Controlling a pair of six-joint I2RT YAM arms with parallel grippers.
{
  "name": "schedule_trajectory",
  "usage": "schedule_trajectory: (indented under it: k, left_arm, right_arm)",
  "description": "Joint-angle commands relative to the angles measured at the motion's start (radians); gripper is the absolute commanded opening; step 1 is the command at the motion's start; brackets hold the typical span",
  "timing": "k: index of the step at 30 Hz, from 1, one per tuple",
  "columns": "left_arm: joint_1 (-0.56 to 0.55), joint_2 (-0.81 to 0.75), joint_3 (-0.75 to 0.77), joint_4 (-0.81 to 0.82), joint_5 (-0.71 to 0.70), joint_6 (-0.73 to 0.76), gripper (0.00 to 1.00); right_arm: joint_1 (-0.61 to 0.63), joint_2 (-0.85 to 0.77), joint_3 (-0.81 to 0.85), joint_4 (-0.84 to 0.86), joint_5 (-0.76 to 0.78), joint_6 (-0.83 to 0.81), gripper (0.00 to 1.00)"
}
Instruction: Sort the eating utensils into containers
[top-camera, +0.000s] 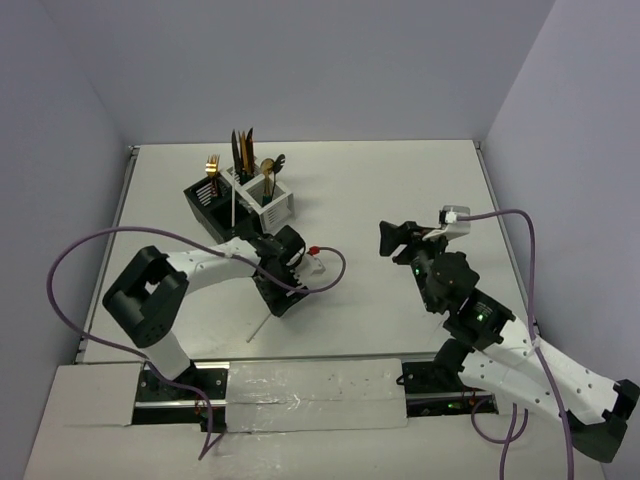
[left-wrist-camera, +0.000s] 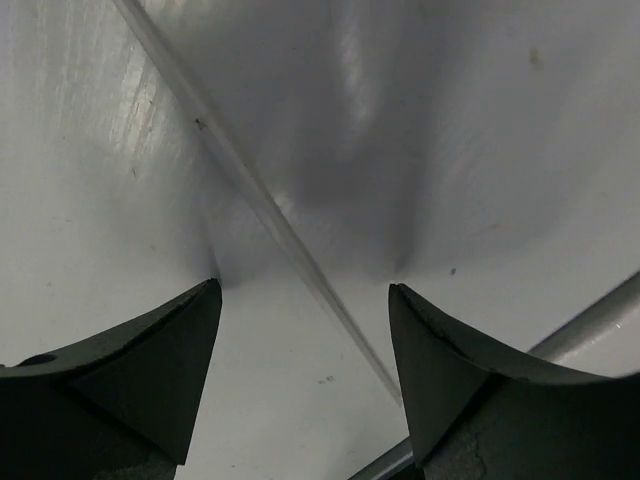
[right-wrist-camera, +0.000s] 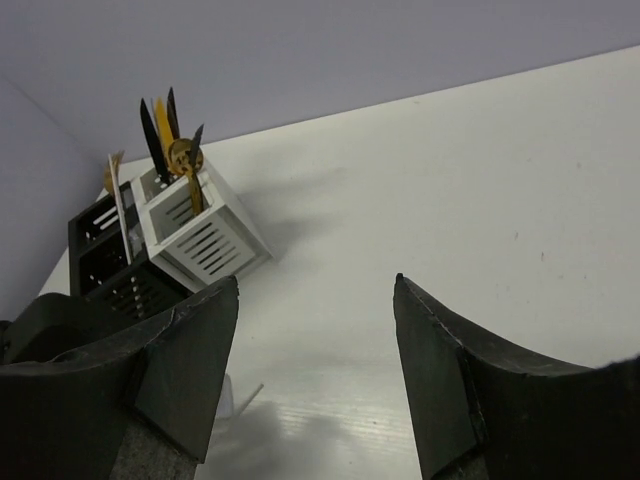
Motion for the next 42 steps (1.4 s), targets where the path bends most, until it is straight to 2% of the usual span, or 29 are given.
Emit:
schedule_trajectory:
  k: [1, 3, 7, 9, 10, 12, 13, 20, 27, 35, 39, 40, 42]
  left_arm:
    - [-0.001, 0.052, 0.032, 0.057, -0.069, -0.031, 0.77]
    - [0.001, 0.069, 0.021, 0.068, -0.045, -0.031, 0.72]
    - [-0.001, 0.126, -0.022, 0.101, -0.083, -0.009, 0.63]
    - [-0.001, 0.156, -0.034, 0.108, -0.085, -0.002, 0.49]
    - [-0.001, 0.164, -0.035, 0.109, -0.073, 0.001, 0.33]
    - [-0.001, 0.17, -0.037, 0.112, -0.056, 0.012, 0.16]
    - [0.001, 0.169, -0.036, 0.118, -0.033, 0.015, 0.0]
    - [0.022, 0.12, -0.04, 0.205, 0.01, -0.005, 0.0]
    - [0.1, -0.137, -0.095, 0.38, 0.039, -0.055, 0.0]
    - [0.226, -0.363, 0.053, 0.373, 0.145, -0.1, 0.0]
    - [0.309, -0.501, 0.092, 0.503, 0.083, -0.138, 0.0]
    - [0.327, -0.505, 0.11, 0.531, 0.011, -0.149, 0.0]
    - [0.399, -0.498, 0.118, 0.62, -0.031, -0.16, 0.0]
  right_arm:
    - [-0.005, -0.039, 0.012, -0.069, 0.034, 0.039, 0.7]
    - [-0.005, -0.051, 0.009, -0.099, 0.056, 0.044, 0.7]
    - [-0.005, -0.1, -0.005, -0.127, 0.113, 0.055, 0.7]
    - [-0.005, -0.122, -0.013, -0.126, 0.122, 0.052, 0.7]
    - [-0.005, -0.128, -0.014, -0.127, 0.126, 0.05, 0.7]
    - [-0.005, -0.136, -0.015, -0.126, 0.139, 0.038, 0.7]
    - [-0.005, -0.137, -0.013, -0.126, 0.145, 0.032, 0.7]
    - [-0.005, -0.137, 0.012, -0.136, 0.172, 0.009, 0.7]
    - [-0.005, -0.146, 0.019, -0.14, 0.188, 0.004, 0.7]
    - [-0.005, -0.116, 0.058, -0.138, 0.183, -0.004, 0.7]
    - [-0.005, -0.094, 0.07, -0.118, 0.156, -0.007, 0.69]
    - [-0.005, -0.088, 0.077, -0.115, 0.149, -0.01, 0.69]
    - [-0.005, -0.073, 0.088, -0.115, 0.133, -0.01, 0.69]
